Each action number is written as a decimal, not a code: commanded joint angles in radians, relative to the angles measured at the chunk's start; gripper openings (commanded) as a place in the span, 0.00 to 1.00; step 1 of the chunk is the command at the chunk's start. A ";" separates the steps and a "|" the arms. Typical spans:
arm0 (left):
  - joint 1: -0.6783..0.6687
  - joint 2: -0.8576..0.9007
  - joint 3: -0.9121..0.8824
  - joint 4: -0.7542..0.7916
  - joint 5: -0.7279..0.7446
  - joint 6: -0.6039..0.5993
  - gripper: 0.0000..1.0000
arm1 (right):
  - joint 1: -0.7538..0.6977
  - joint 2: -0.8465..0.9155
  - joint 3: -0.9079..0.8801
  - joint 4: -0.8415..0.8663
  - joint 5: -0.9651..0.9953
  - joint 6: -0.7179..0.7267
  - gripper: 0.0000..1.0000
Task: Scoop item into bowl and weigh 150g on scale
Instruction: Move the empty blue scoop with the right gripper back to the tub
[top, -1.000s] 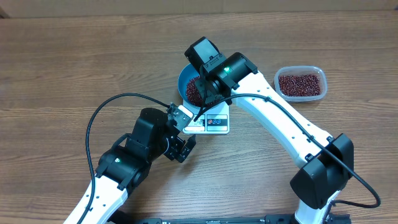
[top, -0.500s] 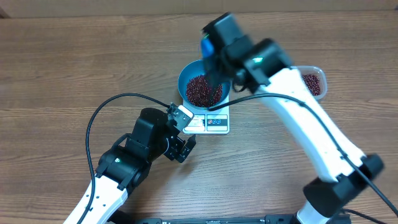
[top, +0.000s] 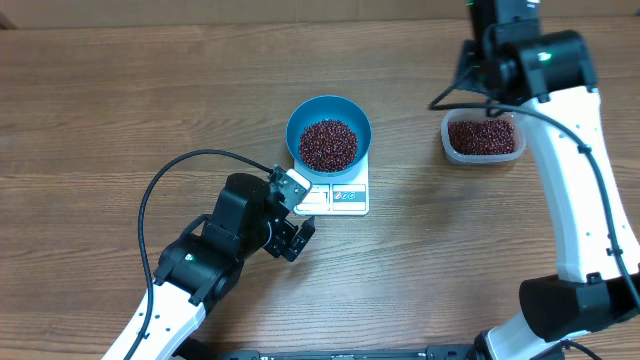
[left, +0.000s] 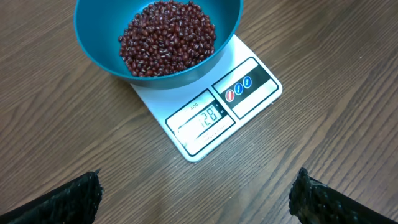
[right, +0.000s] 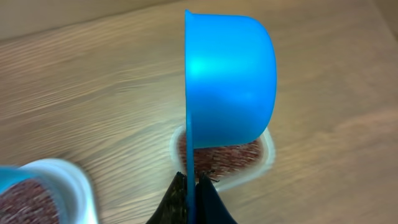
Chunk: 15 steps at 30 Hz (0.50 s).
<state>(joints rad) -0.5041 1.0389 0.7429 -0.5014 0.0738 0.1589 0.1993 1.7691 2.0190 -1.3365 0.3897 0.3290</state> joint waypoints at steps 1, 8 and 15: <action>-0.007 0.006 -0.006 0.001 -0.003 -0.010 1.00 | -0.047 0.026 -0.004 -0.017 0.001 0.019 0.04; -0.007 0.006 -0.006 0.001 -0.003 -0.010 1.00 | -0.062 0.116 -0.004 -0.050 -0.005 0.035 0.04; -0.007 0.006 -0.006 0.001 -0.003 -0.010 1.00 | -0.064 0.200 -0.004 -0.104 0.004 0.042 0.04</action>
<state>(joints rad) -0.5041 1.0389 0.7429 -0.5011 0.0738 0.1589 0.1383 1.9442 2.0174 -1.4254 0.3817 0.3534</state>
